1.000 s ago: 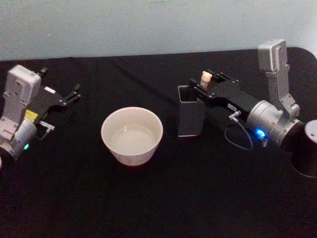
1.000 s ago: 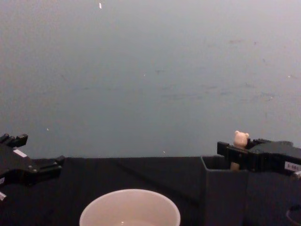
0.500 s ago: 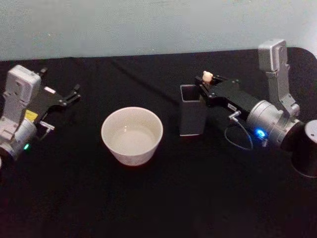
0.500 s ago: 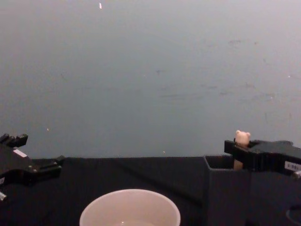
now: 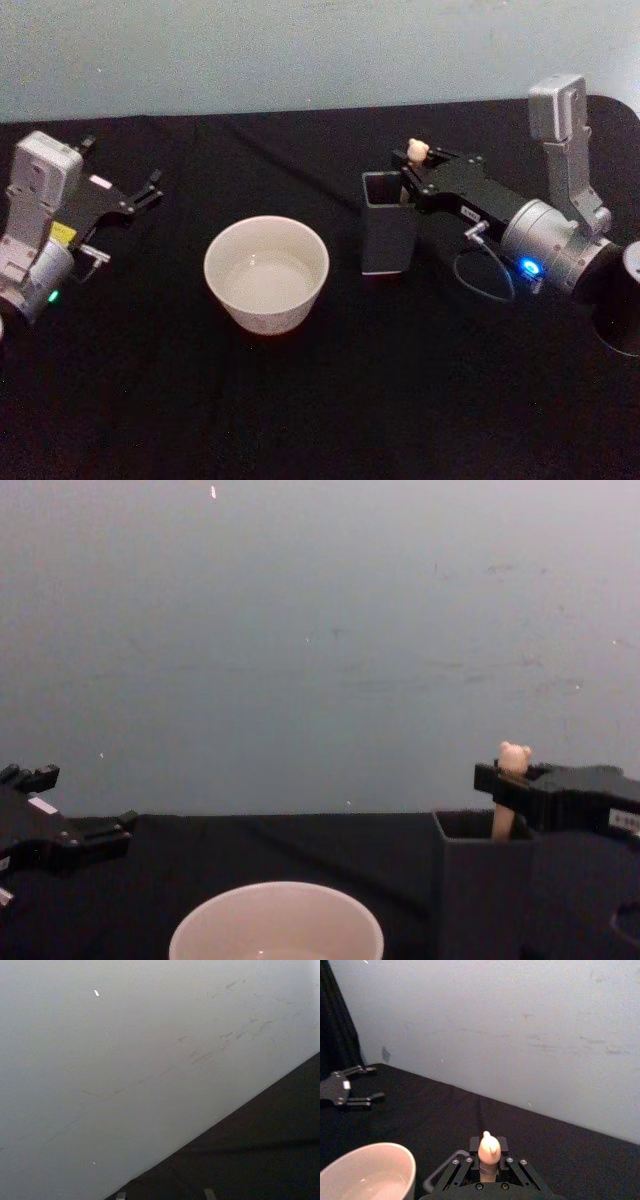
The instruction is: Pick up the stirring spoon with one hand, stir inside the cup, then place it back in its original position.
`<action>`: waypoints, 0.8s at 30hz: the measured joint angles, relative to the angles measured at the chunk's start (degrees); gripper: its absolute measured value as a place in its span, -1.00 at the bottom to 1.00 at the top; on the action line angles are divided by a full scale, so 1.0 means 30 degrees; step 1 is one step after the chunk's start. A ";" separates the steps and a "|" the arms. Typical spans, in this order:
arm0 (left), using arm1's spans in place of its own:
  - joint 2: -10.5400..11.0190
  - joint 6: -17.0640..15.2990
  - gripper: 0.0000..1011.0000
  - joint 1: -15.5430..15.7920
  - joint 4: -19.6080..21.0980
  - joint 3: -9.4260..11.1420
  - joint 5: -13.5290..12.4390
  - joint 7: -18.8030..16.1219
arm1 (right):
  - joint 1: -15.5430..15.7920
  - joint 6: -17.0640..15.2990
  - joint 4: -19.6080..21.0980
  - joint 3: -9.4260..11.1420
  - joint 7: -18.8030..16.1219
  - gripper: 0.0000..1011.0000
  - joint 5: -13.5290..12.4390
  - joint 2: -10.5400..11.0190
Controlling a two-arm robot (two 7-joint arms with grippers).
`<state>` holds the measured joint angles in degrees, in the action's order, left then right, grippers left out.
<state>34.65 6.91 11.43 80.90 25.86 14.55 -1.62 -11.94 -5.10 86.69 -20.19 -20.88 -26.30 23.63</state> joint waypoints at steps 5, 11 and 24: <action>-0.0001 0.0001 0.98 0.0000 0.0001 -0.0001 -0.0001 0.0000 | 0.0033 0.0194 0.0419 0.0076 -0.0520 -0.61 -0.0166 0.0106; 0.0000 0.0000 0.98 0.0000 0.0000 0.0000 0.0000 0.0000 | 0.0000 0.0532 0.0924 0.0146 -0.1210 -0.61 -0.0530 0.0343; 0.0000 0.0000 0.98 -0.0001 0.0000 0.0000 0.0001 0.0001 | -0.0376 0.1790 0.2232 0.0737 -0.2304 -0.61 -0.1716 0.0944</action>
<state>34.65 6.91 11.43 80.90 25.86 14.55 -1.62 -13.07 0.27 93.38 -17.98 -27.79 -31.44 26.46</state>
